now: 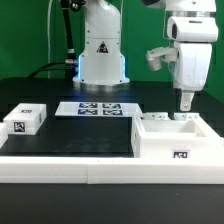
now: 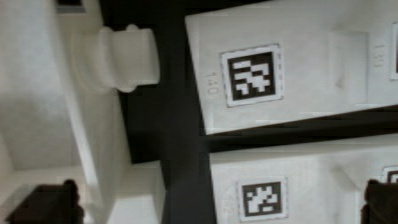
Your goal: Assemble cabinet
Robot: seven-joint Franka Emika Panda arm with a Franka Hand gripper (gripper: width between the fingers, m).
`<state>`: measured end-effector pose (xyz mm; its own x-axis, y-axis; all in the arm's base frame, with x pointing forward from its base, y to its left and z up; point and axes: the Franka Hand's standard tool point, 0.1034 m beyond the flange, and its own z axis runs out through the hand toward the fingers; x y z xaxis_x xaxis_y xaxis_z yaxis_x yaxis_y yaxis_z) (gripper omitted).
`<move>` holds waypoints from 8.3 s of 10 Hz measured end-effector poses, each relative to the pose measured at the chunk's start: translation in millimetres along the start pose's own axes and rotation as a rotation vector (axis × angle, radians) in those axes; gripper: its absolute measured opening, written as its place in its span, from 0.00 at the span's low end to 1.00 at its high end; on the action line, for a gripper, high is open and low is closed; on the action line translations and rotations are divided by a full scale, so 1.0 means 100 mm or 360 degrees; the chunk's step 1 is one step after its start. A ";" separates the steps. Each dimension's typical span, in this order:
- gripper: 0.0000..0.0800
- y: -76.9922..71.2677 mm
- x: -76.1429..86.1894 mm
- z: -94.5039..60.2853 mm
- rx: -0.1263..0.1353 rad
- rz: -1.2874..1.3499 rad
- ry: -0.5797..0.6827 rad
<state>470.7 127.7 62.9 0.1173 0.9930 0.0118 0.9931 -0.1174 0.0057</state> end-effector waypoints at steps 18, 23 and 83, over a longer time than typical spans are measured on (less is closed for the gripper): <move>0.79 -0.48 0.34 0.47 0.0074 0.0012 0.0077; 0.11 -0.49 0.34 0.49 0.0078 0.0013 0.0078; 0.09 0.38 -0.14 0.03 0.0031 -0.0008 0.0021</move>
Offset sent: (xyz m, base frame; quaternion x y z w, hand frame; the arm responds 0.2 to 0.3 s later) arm 0.0000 0.0000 0.0000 0.0000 0.0000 0.0000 1.0000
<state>507.3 109.6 59.6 0.1125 0.9933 0.0249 0.9936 -0.1122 -0.0135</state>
